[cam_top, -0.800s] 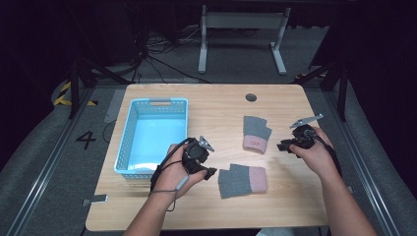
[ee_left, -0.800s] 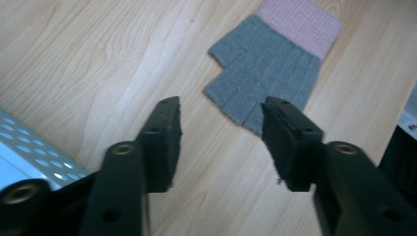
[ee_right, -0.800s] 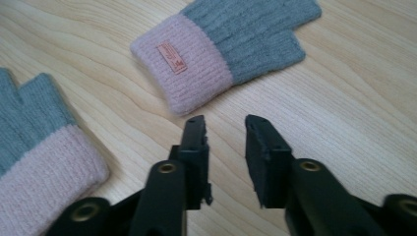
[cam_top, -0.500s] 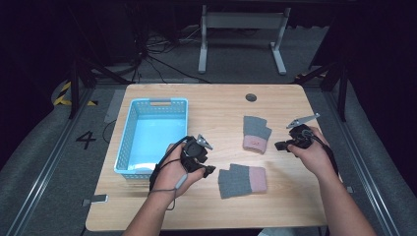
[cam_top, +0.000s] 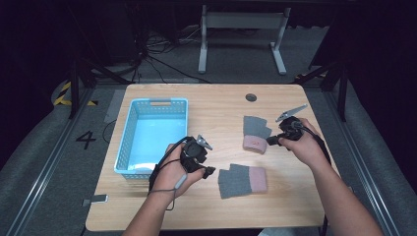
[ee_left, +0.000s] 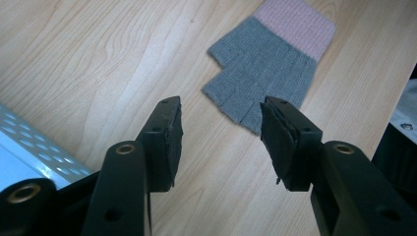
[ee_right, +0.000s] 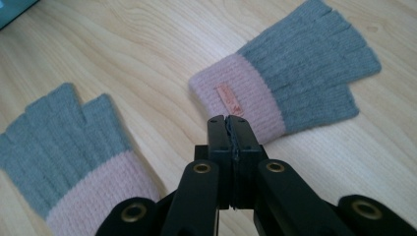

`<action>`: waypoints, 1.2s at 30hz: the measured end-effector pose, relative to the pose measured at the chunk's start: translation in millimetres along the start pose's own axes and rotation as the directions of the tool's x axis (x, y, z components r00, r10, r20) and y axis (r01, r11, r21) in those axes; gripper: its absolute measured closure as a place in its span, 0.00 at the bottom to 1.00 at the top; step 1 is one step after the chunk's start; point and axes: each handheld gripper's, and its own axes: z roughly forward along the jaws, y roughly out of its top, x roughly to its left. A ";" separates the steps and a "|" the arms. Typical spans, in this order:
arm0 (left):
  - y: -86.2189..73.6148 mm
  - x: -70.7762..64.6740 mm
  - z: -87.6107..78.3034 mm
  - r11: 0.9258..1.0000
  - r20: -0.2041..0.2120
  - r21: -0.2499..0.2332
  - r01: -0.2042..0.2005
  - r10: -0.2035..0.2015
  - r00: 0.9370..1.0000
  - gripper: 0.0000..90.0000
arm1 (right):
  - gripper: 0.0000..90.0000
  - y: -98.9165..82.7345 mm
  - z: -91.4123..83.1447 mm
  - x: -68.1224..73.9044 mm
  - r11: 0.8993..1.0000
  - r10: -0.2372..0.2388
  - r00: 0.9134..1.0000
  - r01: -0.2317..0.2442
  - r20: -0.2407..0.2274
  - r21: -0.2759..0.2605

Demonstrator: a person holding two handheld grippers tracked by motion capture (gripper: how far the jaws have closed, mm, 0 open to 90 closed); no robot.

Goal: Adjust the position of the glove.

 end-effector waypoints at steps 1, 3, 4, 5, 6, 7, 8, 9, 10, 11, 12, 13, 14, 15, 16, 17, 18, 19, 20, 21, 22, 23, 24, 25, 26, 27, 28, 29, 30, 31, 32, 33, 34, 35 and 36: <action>0.0 0.1 0.2 1.000 -0.002 0.003 -0.001 0.001 1.000 0.57 | 1.00 6.3 4.6 0.6 1.000 -0.007 1.000 0.007 -0.005 0.009; -0.1 0.2 0.6 1.000 -0.002 0.007 -0.003 0.003 1.000 0.57 | 1.00 12.3 12.0 1.4 1.000 -0.017 1.000 0.017 -0.009 0.023; -0.1 0.3 0.7 1.000 -0.001 0.006 -0.003 0.003 1.000 0.57 | 1.00 14.0 14.8 1.8 1.000 -0.016 1.000 0.016 -0.006 0.027; -0.2 0.3 0.8 1.000 -0.002 0.005 -0.001 0.001 1.000 0.57 | 1.00 16.0 19.0 1.7 0.999 -0.020 1.000 0.020 -0.010 0.029; -0.2 0.3 0.8 1.000 -0.002 0.005 -0.001 0.001 1.000 0.57 | 1.00 17.8 23.0 1.8 0.999 -0.022 1.000 0.023 -0.013 0.033; -0.2 0.3 0.8 1.000 -0.002 0.005 -0.001 0.001 1.000 0.57 | 1.00 17.8 23.0 1.8 0.999 -0.022 1.000 0.023 -0.013 0.033; -0.3 0.4 0.6 1.000 -0.002 0.005 -0.001 0.001 1.000 0.57 | 1.00 20.7 31.2 2.5 0.999 -0.027 0.999 0.028 -0.018 0.039; -0.3 0.4 0.6 1.000 -0.002 0.005 -0.001 0.001 1.000 0.57 | 1.00 20.7 31.2 2.5 0.999 -0.027 0.999 0.028 -0.018 0.039; -0.4 0.4 0.8 1.000 -0.002 0.004 0.000 0.000 1.000 0.57 | 1.00 23.3 39.0 3.5 0.998 -0.032 0.999 0.033 -0.022 0.047; -0.4 0.4 1.0 1.000 -0.001 0.004 0.000 0.000 1.000 0.57 | 1.00 24.7 42.4 3.9 0.998 -0.036 0.999 0.037 -0.026 0.049; -0.4 0.4 1.0 1.000 -0.001 0.004 0.000 0.000 1.000 0.57 | 1.00 24.7 42.4 3.9 0.998 -0.036 0.999 0.037 -0.026 0.049; -0.2 0.8 1.1 1.000 0.000 0.009 -0.005 0.005 1.000 0.57 | 1.00 27.8 49.0 5.9 0.998 -0.047 0.998 0.049 -0.034 0.048; -0.3 0.6 1.4 1.000 0.000 0.007 -0.001 0.001 1.000 0.57 | 1.00 29.6 52.3 7.1 0.997 -0.051 0.998 0.053 -0.039 0.049; -0.2 0.6 1.6 1.000 0.002 0.008 -0.002 0.002 1.000 0.57 | 1.00 31.5 55.4 8.3 0.997 -0.054 0.998 0.056 -0.044 0.050; -0.2 0.5 1.7 1.000 0.001 0.008 -0.002 0.002 1.000 0.57 | 1.00 33.3 58.4 9.7 0.997 -0.056 0.997 0.059 -0.050 0.051; -0.2 0.5 1.8 1.000 0.001 0.009 -0.002 0.002 1.000 0.57 | 1.00 35.2 61.7 10.7 0.997 -0.061 0.997 0.064 -0.057 0.051; -0.2 0.5 1.8 1.000 0.001 0.009 -0.002 0.002 1.000 0.57 | 1.00 36.8 64.8 12.1 0.997 -0.061 0.996 0.064 -0.059 0.052; -0.3 0.7 2.0 1.000 0.002 0.012 -0.002 0.002 1.000 0.57 | 1.00 38.4 67.9 13.4 0.996 -0.065 0.996 0.068 -0.063 0.051; -0.4 0.6 2.2 1.000 0.003 0.011 0.001 -0.001 1.000 0.57 | 1.00 39.8 71.1 14.4 0.996 -0.068 0.995 0.071 -0.067 0.054; -0.4 0.7 2.3 1.000 0.003 0.011 0.001 -0.001 1.000 0.57 | 1.00 41.0 74.4 15.4 0.996 -0.067 0.995 0.071 -0.069 0.057; -0.3 1.0 2.3 1.000 0.003 0.014 -0.003 0.003 1.000 0.57 | 1.00 42.1 77.5 16.3 0.995 -0.069 0.995 0.074 -0.072 0.060; -0.4 0.9 2.5 1.000 0.003 0.014 -0.001 0.001 1.000 0.57 | 1.00 43.0 80.4 16.9 0.995 -0.072 0.995 0.077 -0.073 0.064; -0.4 0.8 2.6 1.000 0.003 0.014 -0.001 0.001 1.000 0.57 | 1.00 43.7 83.2 17.8 0.995 -0.071 0.995 0.077 -0.076 0.071; -0.4 0.8 2.6 1.000 0.003 0.014 -0.001 0.001 1.000 0.57 | 1.00 43.7 83.2 17.8 0.995 -0.071 0.995 0.077 -0.076 0.071; -0.5 0.8 2.8 1.000 0.005 0.017 -0.002 0.001 1.000 0.57 | 1.00 44.5 88.7 18.3 0.994 -0.076 0.993 0.083 -0.095 0.076; -0.6 0.7 2.8 1.000 0.006 0.018 -0.002 0.002 1.000 0.57 | 1.00 44.6 89.7 18.8 0.993 -0.071 0.993 0.079 -0.092 0.083; -0.6 0.6 2.8 1.000 0.005 0.018 -0.002 0.002 1.000 0.57 | 1.00 44.6 90.8 18.8 0.993 -0.072 0.993 0.080 -0.092 0.084; -0.6 0.4 2.9 1.000 0.005 0.017 -0.002 0.002 1.000 0.57 | 1.00 44.5 91.5 18.6 0.993 -0.071 0.993 0.079 -0.091 0.089; -0.6 0.4 2.9 1.000 0.005 0.017 -0.002 0.002 1.000 0.57 | 1.00 44.5 91.5 18.6 0.993 -0.071 0.993 0.079 -0.091 0.089; -0.6 0.1 3.2 1.000 0.006 0.018 -0.002 0.002 1.000 0.57 | 1.00 43.8 92.1 17.6 0.992 -0.074 0.994 0.081 -0.083 0.095; -0.6 0.1 3.2 1.000 0.006 0.018 -0.002 0.002 1.000 0.57 | 1.00 43.8 92.1 17.6 0.992 -0.074 0.994 0.081 -0.083 0.095; -0.4 -0.2 3.0 1.000 0.006 0.020 -0.003 0.003 1.000 0.57 | 1.00 42.6 91.9 16.3 0.992 -0.070 0.994 0.078 -0.080 0.097; -0.4 -0.1 3.0 1.000 0.007 0.019 -0.005 0.004 1.000 0.57 | 1.00 41.8 91.1 15.2 0.992 -0.068 0.995 0.075 -0.080 0.099; -0.4 -0.2 3.0 1.000 0.010 0.018 -0.002 0.002 1.000 0.57 | 1.00 41.0 90.2 14.0 0.992 -0.067 0.995 0.075 -0.078 0.100; -0.5 -0.1 3.0 1.000 0.010 0.018 -0.001 0.001 1.000 0.57 | 1.00 40.2 88.9 13.2 0.993 -0.062 0.995 0.069 -0.073 0.100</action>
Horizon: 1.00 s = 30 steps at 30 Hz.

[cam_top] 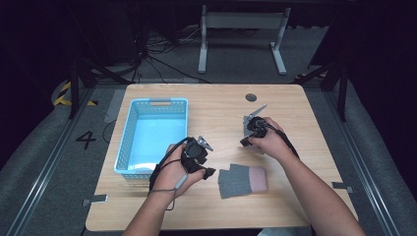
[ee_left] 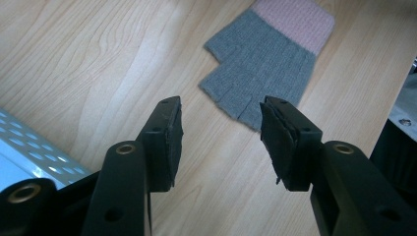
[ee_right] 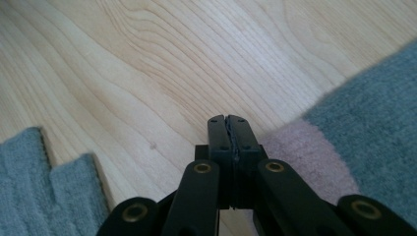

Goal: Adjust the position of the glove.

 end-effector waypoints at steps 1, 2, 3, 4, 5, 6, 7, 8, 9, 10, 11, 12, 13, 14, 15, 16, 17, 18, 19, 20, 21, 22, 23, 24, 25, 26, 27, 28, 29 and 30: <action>0.0 0.1 0.0 1.000 0.000 0.001 0.001 -0.001 1.000 0.57 | 1.00 -1.2 -1.3 -1.0 1.000 0.002 1.000 -0.002 0.002 -0.001; 0.0 0.1 0.2 1.000 0.000 0.002 0.001 -0.001 1.000 0.57 | 1.00 -2.5 -2.9 -1.7 1.000 0.006 1.000 -0.006 0.003 0.001; 0.1 0.0 0.2 1.000 -0.002 0.002 0.000 0.000 1.000 0.57 | 1.00 -3.9 -4.0 -2.4 1.000 0.012 1.000 -0.012 0.007 0.001; 0.2 -0.4 0.4 1.000 -0.001 0.004 0.001 -0.001 1.000 0.57 | 1.00 -5.5 -5.2 -3.6 1.000 0.008 1.000 -0.008 0.007 0.004; 0.4 -0.6 0.6 1.000 0.000 0.006 -0.003 0.003 1.000 0.57 | 1.00 -7.1 -6.4 -4.2 1.000 0.009 1.000 -0.009 0.011 0.006; 0.6 -1.1 0.8 1.000 -0.001 0.006 -0.004 0.004 1.000 0.57 | 1.00 -8.8 -7.5 -5.1 1.000 0.010 1.000 -0.010 0.013 0.009; 0.8 -1.5 1.1 1.000 0.002 0.006 -0.004 0.004 1.000 0.57 | 1.00 -10.6 -8.6 -5.9 1.000 0.014 1.000 -0.015 0.015 0.011; 1.0 -1.7 1.3 1.000 0.002 0.007 -0.006 0.006 1.000 0.57 | 1.00 -12.5 -9.8 -7.2 1.000 0.015 1.000 -0.015 0.018 0.013; 1.1 -1.7 1.5 1.000 0.002 0.008 -0.006 0.006 1.000 0.57 | 1.00 -14.2 -10.9 -8.2 1.000 0.019 1.000 -0.020 0.020 0.015; 1.1 -1.7 1.5 1.000 0.002 0.008 -0.006 0.006 1.000 0.57 | 1.00 -16.1 -12.1 -9.2 1.000 0.021 1.000 -0.021 0.023 0.016; 1.3 -1.4 1.7 1.000 0.004 0.010 -0.008 0.008 1.000 0.57 | 1.00 -18.0 -13.1 -10.2 1.000 0.022 0.999 -0.022 0.025 0.017; 1.4 -1.3 1.8 1.000 0.004 0.010 -0.008 0.008 1.000 0.57 | 1.00 -19.8 -14.3 -11.0 0.999 0.026 0.999 -0.026 0.026 0.019; 1.5 -1.2 1.9 1.000 0.005 0.010 -0.008 0.008 1.000 0.57 | 1.00 -21.7 -15.3 -12.0 0.999 0.027 0.999 -0.028 0.029 0.019; 1.6 -1.0 2.0 1.000 0.005 0.011 -0.008 0.008 1.000 0.57 | 1.00 -23.7 -16.4 -13.1 0.999 0.028 0.999 -0.029 0.029 0.020; 1.7 -1.0 2.2 1.000 0.007 0.012 -0.007 0.007 1.000 0.57 | 1.00 -25.7 -17.2 -14.5 0.999 0.030 0.999 -0.030 0.030 0.023; 1.7 -1.0 2.4 1.000 0.008 0.014 -0.008 0.008 1.000 0.57 | 1.00 -27.6 -18.1 -15.9 0.999 0.035 0.999 -0.036 0.030 0.022; 1.8 -1.3 2.7 1.000 0.010 0.016 -0.006 0.006 1.000 0.57 | 1.00 -29.4 -19.4 -17.4 0.999 0.042 0.999 -0.042 0.032 0.025; 1.8 -1.3 2.7 1.000 0.010 0.016 -0.006 0.006 1.000 0.57 | 1.00 -31.4 -20.4 -19.1 0.999 0.045 0.998 -0.046 0.037 0.024; 2.0 -1.7 3.1 1.000 0.012 0.016 -0.003 0.003 1.000 0.57 | 1.00 -33.1 -21.5 -20.5 0.998 0.051 0.998 -0.051 0.038 0.023; 2.2 -1.9 3.2 1.000 0.012 0.016 -0.002 0.002 1.000 0.57 | 1.00 -34.8 -22.6 -22.1 0.998 0.052 0.998 -0.053 0.039 0.023; 2.2 -1.9 3.2 1.000 0.012 0.016 -0.002 0.002 1.000 0.56 | 1.00 -36.4 -23.3 -23.4 0.998 0.054 0.998 -0.055 0.040 0.024; 2.6 -1.5 3.5 1.000 0.013 0.017 -0.005 0.004 1.000 0.56 | 1.00 -37.9 -24.1 -24.3 0.998 0.060 0.997 -0.061 0.044 0.024; 2.6 -1.5 3.5 1.000 0.013 0.017 -0.005 0.004 1.000 0.56 | 1.00 -39.2 -25.0 -25.4 0.998 0.062 0.997 -0.063 0.046 0.023; 2.9 -1.4 3.7 1.000 0.014 0.017 -0.004 0.004 1.000 0.56 | 1.00 -40.6 -26.0 -26.4 0.998 0.064 0.997 -0.065 0.046 0.025; 3.6 -1.3 4.0 1.000 0.016 0.021 -0.007 0.007 1.000 0.56 | 1.00 -41.8 -26.9 -27.4 0.997 0.066 0.997 -0.068 0.049 0.024; 3.9 -1.7 4.5 1.000 0.017 0.020 -0.005 0.005 1.000 0.56 | 1.00 -43.0 -27.9 -28.6 0.997 0.068 0.996 -0.070 0.053 0.023; 4.3 -1.7 4.9 1.000 0.018 0.020 -0.008 0.008 1.000 0.56 | 1.00 -44.2 -28.8 -29.8 0.997 0.072 0.996 -0.073 0.054 0.023; 4.6 -1.8 5.0 1.000 0.021 0.023 -0.011 0.010 1.000 0.56 | 1.00 -45.4 -29.8 -31.0 0.996 0.081 0.995 -0.082 0.058 0.023; 4.8 -1.9 5.3 1.000 0.024 0.024 -0.012 0.011 1.000 0.56 | 1.00 -46.9 -30.7 -32.7 0.996 0.083 0.995 -0.085 0.063 0.021; 4.8 -1.9 5.3 1.000 0.024 0.024 -0.012 0.011 1.000 0.56 | 1.00 -48.4 -32.0 -34.2 0.996 0.089 0.994 -0.091 0.065 0.020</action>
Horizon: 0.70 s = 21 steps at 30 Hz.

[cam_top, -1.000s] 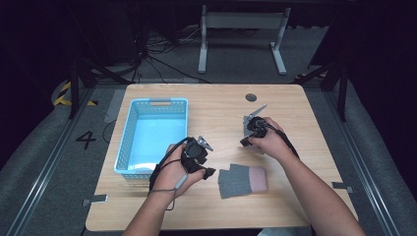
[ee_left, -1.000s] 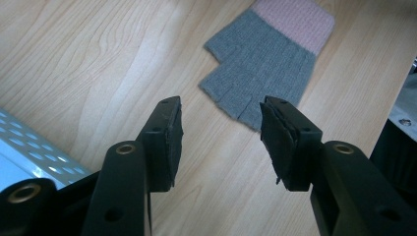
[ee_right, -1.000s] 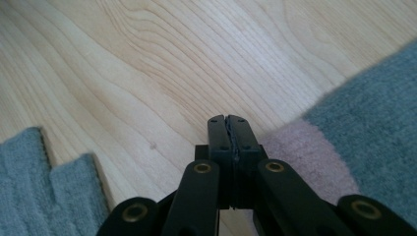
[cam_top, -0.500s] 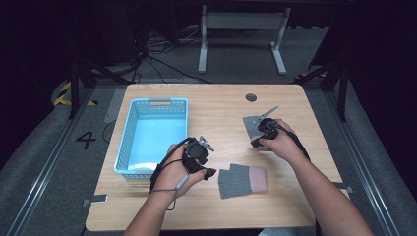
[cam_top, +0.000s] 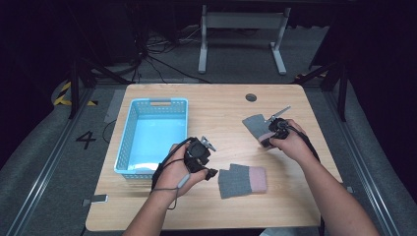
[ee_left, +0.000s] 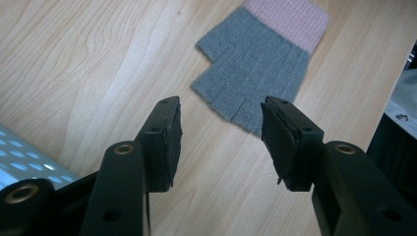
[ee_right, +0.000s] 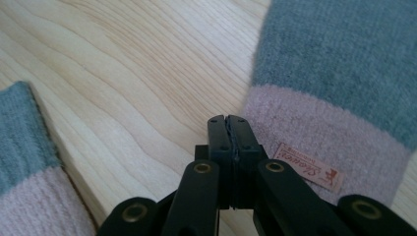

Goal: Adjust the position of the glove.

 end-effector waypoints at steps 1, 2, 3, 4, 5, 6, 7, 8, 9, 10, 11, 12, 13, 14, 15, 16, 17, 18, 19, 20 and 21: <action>1.1 0.0 0.8 1.000 0.004 0.002 -0.001 0.001 1.000 0.56 | 1.00 -1.4 -1.0 -1.9 1.000 0.004 1.000 -0.004 0.001 0.003; 2.2 0.7 1.0 1.000 0.006 0.005 -0.004 0.004 1.000 0.56 | 1.00 -2.8 -1.7 -3.1 1.000 0.014 1.000 -0.014 0.003 0.003; 2.2 0.7 1.0 1.000 0.006 0.005 -0.004 0.004 1.000 0.56 | 1.00 -2.8 -1.7 -3.1 1.000 0.014 1.000 -0.014 0.003 0.003; 5.3 1.9 1.4 1.000 0.011 0.002 -0.007 0.007 1.000 0.56 | 1.00 -5.3 -3.5 -6.0 1.000 0.019 1.000 -0.019 0.009 0.001; 7.2 2.4 1.5 1.000 0.013 -0.002 -0.006 0.006 1.000 0.56 | 1.00 -6.3 -4.5 -7.0 1.000 0.019 1.000 -0.019 0.010 0.002; 9.0 2.6 1.9 1.000 0.016 -0.006 -0.007 0.007 1.000 0.56 | 1.00 -7.2 -5.2 -7.2 1.000 0.021 1.000 -0.021 0.013 -0.003; 10.7 2.8 2.2 1.000 0.019 -0.002 -0.012 0.012 1.000 0.56 | 1.00 -7.9 -6.2 -6.9 1.000 0.024 1.000 -0.024 0.015 -0.004; 10.7 2.8 2.2 1.000 0.019 -0.002 -0.012 0.012 1.000 0.56 | 1.00 -8.5 -7.2 -6.6 1.000 0.024 1.000 -0.024 0.014 -0.004; 12.7 2.6 2.8 1.000 0.023 -0.001 -0.016 0.016 1.000 0.56 | 1.00 -8.9 -8.2 -5.8 1.000 0.021 1.000 -0.021 0.014 -0.008; 13.4 2.7 2.8 1.000 0.024 -0.002 -0.016 0.016 1.000 0.56 | 1.00 -9.2 -9.8 -4.7 1.000 0.019 1.000 -0.019 0.010 -0.009; 13.8 2.8 2.7 1.000 0.025 -0.005 -0.015 0.015 1.000 0.56 | 1.00 -9.5 -11.3 -3.4 1.000 0.016 1.000 -0.016 0.009 -0.016; 13.9 2.9 2.3 1.000 0.024 -0.006 -0.014 0.014 1.000 0.56 | 1.00 -9.7 -13.5 -2.2 1.000 0.014 1.000 -0.014 0.003 -0.024; 13.7 3.1 1.9 1.000 0.022 -0.007 -0.014 0.014 1.000 0.56 | 1.00 -9.7 -15.8 -1.1 0.999 0.015 1.000 -0.015 0.001 -0.033; 13.4 3.4 1.6 1.000 0.021 -0.005 -0.014 0.014 1.000 0.56 | 1.00 -9.7 -18.3 -0.6 0.999 0.011 1.000 -0.011 0.002 -0.045; 12.9 3.6 1.2 1.000 0.019 -0.003 -0.013 0.013 1.000 0.56 | 0.97 -9.3 -20.8 0.2 0.999 0.013 1.000 -0.013 0.001 -0.050; 12.3 3.5 0.9 1.000 0.017 -0.007 -0.007 0.007 1.000 0.56 | 0.97 -8.7 -23.3 0.8 0.998 0.015 1.000 -0.015 0.001 -0.055; 11.9 3.8 0.1 1.000 0.017 -0.007 -0.008 0.008 1.000 0.55 | 0.97 -8.0 -25.5 1.2 0.998 0.013 1.000 -0.013 -0.001 -0.063; 11.4 3.6 -0.9 1.000 0.016 -0.006 -0.005 0.005 1.000 0.55 | 0.96 -7.0 -27.8 1.6 0.998 0.011 1.000 -0.011 0.003 -0.067; 10.9 3.2 -1.7 1.000 0.013 -0.011 -0.001 0.001 1.000 0.55 | 0.96 -6.0 -29.8 1.8 0.997 0.010 1.000 -0.009 0.006 -0.071; 10.6 3.3 -2.2 1.000 0.015 -0.012 -0.003 0.003 1.000 0.55 | 0.95 -4.8 -32.2 2.2 0.997 0.013 1.000 -0.012 0.007 -0.076; 10.6 3.3 -2.2 1.000 0.015 -0.012 -0.003 0.003 1.000 0.55 | 0.95 -4.8 -32.2 2.2 0.997 0.013 1.000 -0.012 0.007 -0.076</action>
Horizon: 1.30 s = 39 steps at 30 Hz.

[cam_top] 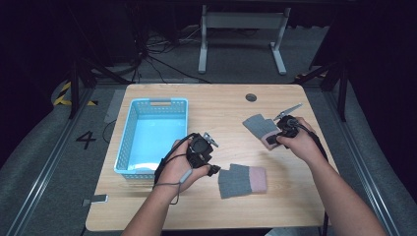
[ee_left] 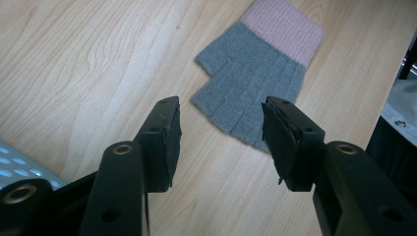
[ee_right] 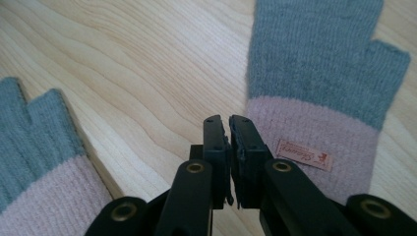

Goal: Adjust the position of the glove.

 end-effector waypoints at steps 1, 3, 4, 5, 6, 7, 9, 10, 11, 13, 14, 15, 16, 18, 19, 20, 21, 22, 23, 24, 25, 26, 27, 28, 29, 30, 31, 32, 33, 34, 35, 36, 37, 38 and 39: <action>-0.5 0.0 -0.9 1.000 0.000 0.000 0.002 -0.002 1.000 0.55 | 0.92 2.0 -2.9 0.0 1.000 0.003 1.000 -0.003 -0.003 -0.008; -0.6 0.1 -1.1 1.000 -0.001 0.000 0.003 -0.003 1.000 0.55 | 0.90 3.1 -4.4 0.1 1.000 0.005 1.000 -0.005 -0.003 -0.012; -0.8 0.0 -1.5 1.000 -0.005 -0.003 0.001 -0.001 1.000 0.55 | 0.86 5.5 -7.6 -0.3 0.999 0.014 1.000 -0.014 -0.007 -0.033; -0.8 0.0 -1.6 1.000 -0.004 -0.003 0.001 -0.001 1.000 0.55 | 0.86 6.3 -8.7 -0.5 0.999 0.017 1.000 -0.018 -0.012 -0.037; -0.8 -0.1 -1.6 1.000 -0.002 -0.004 0.001 -0.001 1.000 0.55 | 0.85 7.4 -9.5 -0.5 0.999 0.019 1.000 -0.020 -0.012 -0.042; -0.8 -0.1 -1.6 1.000 -0.002 -0.004 0.001 -0.001 1.000 0.55 | 0.85 7.4 -9.5 -0.5 0.999 0.019 1.000 -0.020 -0.012 -0.042; -0.9 0.2 -1.6 1.000 -0.003 -0.007 0.001 -0.001 1.000 0.55 | 0.84 9.6 -10.0 -0.7 0.999 0.019 1.000 -0.019 -0.008 -0.043; -1.0 0.4 -1.6 1.000 -0.003 -0.006 0.002 -0.002 1.000 0.55 | 0.83 10.5 -9.7 -1.0 0.999 0.020 1.000 -0.020 -0.006 -0.042; -1.4 0.7 -1.5 1.000 -0.005 -0.006 0.001 -0.001 1.000 0.55 | 0.83 12.7 -8.7 -1.9 0.999 0.016 1.000 -0.016 0.002 -0.039; -1.4 0.8 -1.9 1.000 -0.005 -0.007 0.002 -0.002 1.000 0.55 | 0.82 14.7 -7.8 -3.0 0.999 0.020 1.000 -0.019 0.002 -0.034; -1.4 1.0 -1.9 1.000 -0.003 -0.009 0.001 -0.001 1.000 0.55 | 0.82 15.8 -7.6 -3.7 0.999 0.024 1.000 -0.024 0.005 -0.032; -1.4 1.0 -1.9 1.000 -0.003 -0.009 0.001 -0.001 1.000 0.55 | 0.82 15.8 -7.6 -3.7 0.999 0.024 1.000 -0.024 0.005 -0.032; -1.6 1.1 -2.1 1.000 -0.004 -0.008 0.002 -0.002 1.000 0.55 | 0.81 18.3 -7.0 -5.7 0.999 0.022 1.000 -0.022 0.011 -0.027; -1.9 1.2 -2.4 1.000 -0.003 -0.007 0.003 -0.003 1.000 0.55 | 0.81 21.5 -6.4 -8.5 0.999 0.026 1.000 -0.026 0.015 -0.022; -2.1 1.3 -2.6 1.000 -0.003 -0.005 0.003 -0.003 1.000 0.55 | 0.81 21.5 -6.4 -8.5 0.999 0.026 1.000 -0.026 0.015 -0.022; -2.8 1.3 -3.2 1.000 -0.005 -0.007 0.005 -0.005 1.000 0.55 | 0.81 24.1 -5.8 -11.2 0.999 0.028 0.999 -0.028 0.024 -0.017; -3.0 1.3 -3.4 1.000 -0.006 -0.009 0.005 -0.005 1.000 0.55 | 0.81 25.5 -5.4 -13.0 0.999 0.030 0.999 -0.030 0.028 -0.015; -3.0 1.3 -3.4 1.000 -0.006 -0.009 0.005 -0.005 1.000 0.55 | 0.80 26.9 -4.9 -14.6 0.999 0.035 0.999 -0.035 0.029 -0.013; -3.3 1.2 -3.7 1.000 -0.005 -0.010 0.007 -0.007 1.000 0.55 | 0.80 26.9 -4.9 -14.6 0.999 0.035 0.999 -0.035 0.029 -0.013; -3.6 1.3 -3.9 1.000 -0.006 -0.012 0.009 -0.009 1.000 0.55 | 0.79 28.3 -4.3 -16.6 0.999 0.037 0.999 -0.036 0.032 -0.011; -4.5 1.9 -4.4 1.000 -0.007 -0.008 0.010 -0.010 1.000 0.55 | 0.77 30.9 -2.5 -20.0 0.999 0.044 0.998 -0.044 0.039 -0.004; -5.0 2.3 -4.6 1.000 -0.007 -0.007 0.012 -0.012 1.000 0.55 | 0.76 32.2 -1.2 -21.6 0.999 0.047 0.998 -0.047 0.041 0.000; -5.0 2.3 -4.6 1.000 -0.007 -0.007 0.012 -0.012 1.000 0.55 | 0.76 32.2 -1.2 -21.6 0.999 0.047 0.998 -0.047 0.041 0.000; -5.6 2.4 -4.6 1.000 -0.009 -0.010 0.016 -0.016 1.000 0.55 | 0.75 33.5 0.3 -23.1 0.999 0.051 0.998 -0.051 0.046 0.004; -6.4 2.9 -4.6 1.000 -0.008 -0.010 0.021 -0.021 1.000 0.55 | 0.74 34.7 2.2 -24.7 0.998 0.056 0.997 -0.056 0.049 0.009; -6.6 3.0 -4.8 1.000 -0.010 -0.008 0.022 -0.022 1.000 0.55 | 0.73 36.5 5.8 -27.6 0.998 0.061 0.997 -0.062 0.053 0.022; -6.8 3.4 -4.9 1.000 -0.010 -0.009 0.023 -0.023 1.000 0.55 | 0.72 37.4 7.7 -29.1 0.997 0.064 0.996 -0.066 0.055 0.028; -6.7 3.7 -5.4 1.000 -0.009 -0.008 0.023 -0.023 1.000 0.55 | 0.71 38.7 9.9 -31.0 0.997 0.065 0.996 -0.068 0.063 0.039; -6.6 3.7 -5.6 1.000 -0.009 -0.011 0.022 -0.022 1.000 0.55 | 0.70 39.9 12.2 -32.5 0.996 0.071 0.995 -0.074 0.069 0.046; -6.5 3.6 -5.6 1.000 -0.007 -0.011 0.022 -0.022 1.000 0.55 | 0.69 40.6 14.7 -34.1 0.995 0.078 0.994 -0.082 0.078 0.053; -6.4 3.6 -5.4 1.000 -0.006 -0.011 0.022 -0.022 1.000 0.55 | 0.67 41.1 16.7 -35.5 0.994 0.082 0.992 -0.088 0.092 0.063; -6.5 3.7 -4.9 1.000 -0.005 -0.011 0.022 -0.022 1.000 0.55 | 0.66 41.4 18.1 -36.2 0.993 0.087 0.991 -0.094 0.106 0.069; -6.6 3.9 -4.7 1.000 -0.006 -0.009 0.021 -0.021 1.000 0.55 | 0.64 41.2 20.9 -37.9 0.993 0.089 0.988 -0.098 0.126 0.071; -7.0 4.1 -4.6 1.000 -0.007 -0.008 0.022 -0.022 1.000 0.55 | 0.63 41.1 22.4 -38.8 0.992 0.093 0.987 -0.103 0.133 0.074; -7.3 4.3 -4.7 1.000 -0.007 -0.007 0.024 -0.024 1.000 0.55 | 0.62 40.7 25.2 -40.3 0.991 0.102 0.986 -0.113 0.133 0.077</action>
